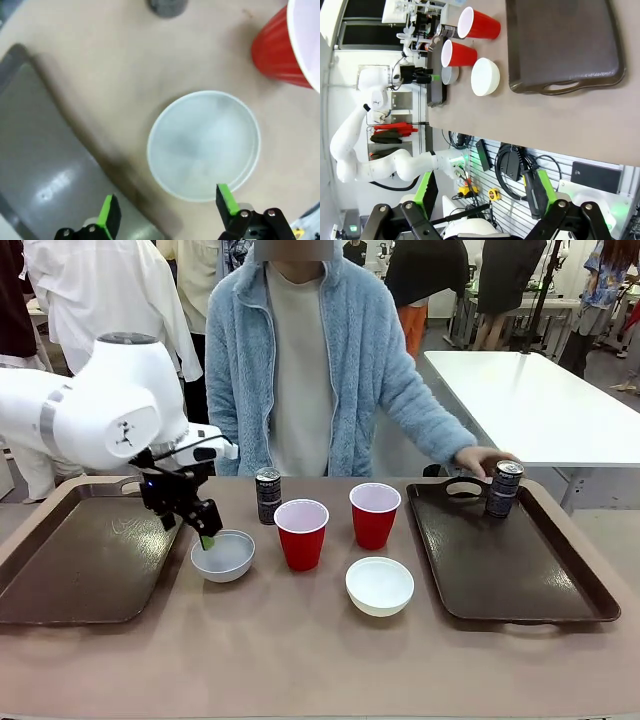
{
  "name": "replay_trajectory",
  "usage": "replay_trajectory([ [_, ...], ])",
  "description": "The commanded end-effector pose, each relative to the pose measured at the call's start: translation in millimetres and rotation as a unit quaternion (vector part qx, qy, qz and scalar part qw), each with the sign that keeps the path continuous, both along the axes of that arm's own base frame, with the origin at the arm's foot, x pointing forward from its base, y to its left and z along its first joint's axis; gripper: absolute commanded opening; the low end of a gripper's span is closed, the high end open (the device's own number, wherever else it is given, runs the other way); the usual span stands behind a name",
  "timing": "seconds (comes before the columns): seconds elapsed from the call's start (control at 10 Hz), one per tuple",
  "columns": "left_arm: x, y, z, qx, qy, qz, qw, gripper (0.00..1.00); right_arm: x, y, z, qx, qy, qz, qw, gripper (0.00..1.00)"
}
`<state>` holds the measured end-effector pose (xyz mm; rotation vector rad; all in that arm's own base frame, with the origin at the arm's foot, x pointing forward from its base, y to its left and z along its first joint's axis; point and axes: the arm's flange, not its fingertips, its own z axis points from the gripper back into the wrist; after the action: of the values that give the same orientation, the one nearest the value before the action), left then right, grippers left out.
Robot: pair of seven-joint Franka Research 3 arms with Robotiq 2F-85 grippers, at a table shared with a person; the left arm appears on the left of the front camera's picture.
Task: Prepare tableware on both trays.
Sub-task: Pick up a Picnic Bowl from the table and place it on a Handle tray.
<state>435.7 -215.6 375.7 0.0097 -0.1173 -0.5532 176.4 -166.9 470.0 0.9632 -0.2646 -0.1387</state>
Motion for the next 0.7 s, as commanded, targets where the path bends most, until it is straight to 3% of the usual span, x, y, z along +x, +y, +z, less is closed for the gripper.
replay_trajectory([
  [0.0,5.8,-0.1,-8.0,-0.01,-0.033,0.003,0.999,1.0,0.8,0.2,-0.7,0.0,0.002,0.001,1.0,1.0],
  [0.4,22.7,9.1,-23.9,-0.029,-0.022,0.014,0.999,1.0,0.8,0.2,-0.7,0.0,0.002,0.001,1.0,1.0],
  [0.5,22.9,9.0,-25.2,-0.043,-0.012,0.008,0.999,0.41,0.8,0.2,-0.7,0.0,0.002,0.001,1.0,1.0],
  [0.6,22.5,9.1,-25.8,-0.05,-0.006,0.007,0.999,0.41,0.8,0.2,-0.7,0.0,0.002,0.001,1.0,1.0],
])
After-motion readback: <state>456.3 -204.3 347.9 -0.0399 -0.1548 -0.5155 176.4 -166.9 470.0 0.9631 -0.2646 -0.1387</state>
